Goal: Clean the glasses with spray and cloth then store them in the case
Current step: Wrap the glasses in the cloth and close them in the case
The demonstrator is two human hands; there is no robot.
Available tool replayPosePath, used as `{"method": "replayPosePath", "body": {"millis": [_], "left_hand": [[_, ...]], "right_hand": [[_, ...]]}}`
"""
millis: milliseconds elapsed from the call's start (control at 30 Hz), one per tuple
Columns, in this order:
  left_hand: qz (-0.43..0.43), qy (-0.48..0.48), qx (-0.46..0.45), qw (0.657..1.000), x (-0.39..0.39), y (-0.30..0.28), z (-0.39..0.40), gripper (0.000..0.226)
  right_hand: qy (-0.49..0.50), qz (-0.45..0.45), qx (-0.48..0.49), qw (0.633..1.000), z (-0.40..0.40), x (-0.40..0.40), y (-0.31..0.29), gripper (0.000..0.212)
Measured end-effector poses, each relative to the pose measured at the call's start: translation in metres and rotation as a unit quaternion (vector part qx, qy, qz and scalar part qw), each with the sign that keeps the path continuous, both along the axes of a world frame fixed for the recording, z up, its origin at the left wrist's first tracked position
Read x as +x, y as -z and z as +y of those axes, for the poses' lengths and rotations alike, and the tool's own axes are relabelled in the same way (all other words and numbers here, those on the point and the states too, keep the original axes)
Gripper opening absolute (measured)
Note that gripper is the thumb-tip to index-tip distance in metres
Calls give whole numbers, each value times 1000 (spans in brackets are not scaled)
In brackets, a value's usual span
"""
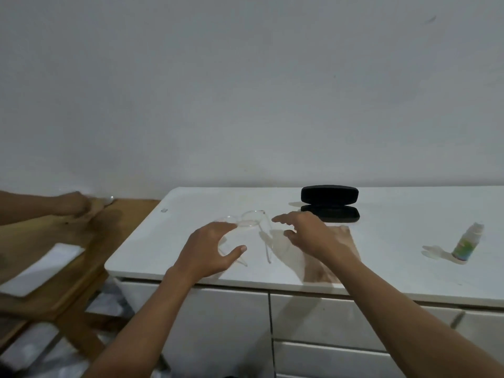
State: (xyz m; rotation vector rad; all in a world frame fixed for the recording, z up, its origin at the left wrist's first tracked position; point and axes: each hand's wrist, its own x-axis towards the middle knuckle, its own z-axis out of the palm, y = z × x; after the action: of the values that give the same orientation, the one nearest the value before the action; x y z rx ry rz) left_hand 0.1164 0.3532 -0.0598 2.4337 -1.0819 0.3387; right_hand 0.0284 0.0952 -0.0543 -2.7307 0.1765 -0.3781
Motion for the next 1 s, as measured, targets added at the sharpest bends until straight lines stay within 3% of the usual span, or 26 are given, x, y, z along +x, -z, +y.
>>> {"method": "replayPosePath", "body": {"millis": [133,333,500,667,733,867,1000], "left_hand": [[-27,-25,-56,998,12,16,27,45],[-89,-14,-39,995,31,33,29,41],[-159,-8,-65,985,36,37,16,25],[-166,-16,-121,979,44,31,2,17],[-141,-20,-151,978,44,22,-8,15],[-9,-19,-237,971,47,2,-40,14],[92,1,-285,954,40,-14,-83,13]], "right_hand": [[-7,2,-10,1000,10,13,7,46],[4,-10,-14,1000,16,25,22,35],[6,-50,0,999,15,28,31,27],[8,-139,31,990,11,30,23,21],[14,-159,45,986,4,31,16,21],[36,-203,95,974,-18,23,-2,18],[91,-196,146,966,-47,-3,-12,16]]}}
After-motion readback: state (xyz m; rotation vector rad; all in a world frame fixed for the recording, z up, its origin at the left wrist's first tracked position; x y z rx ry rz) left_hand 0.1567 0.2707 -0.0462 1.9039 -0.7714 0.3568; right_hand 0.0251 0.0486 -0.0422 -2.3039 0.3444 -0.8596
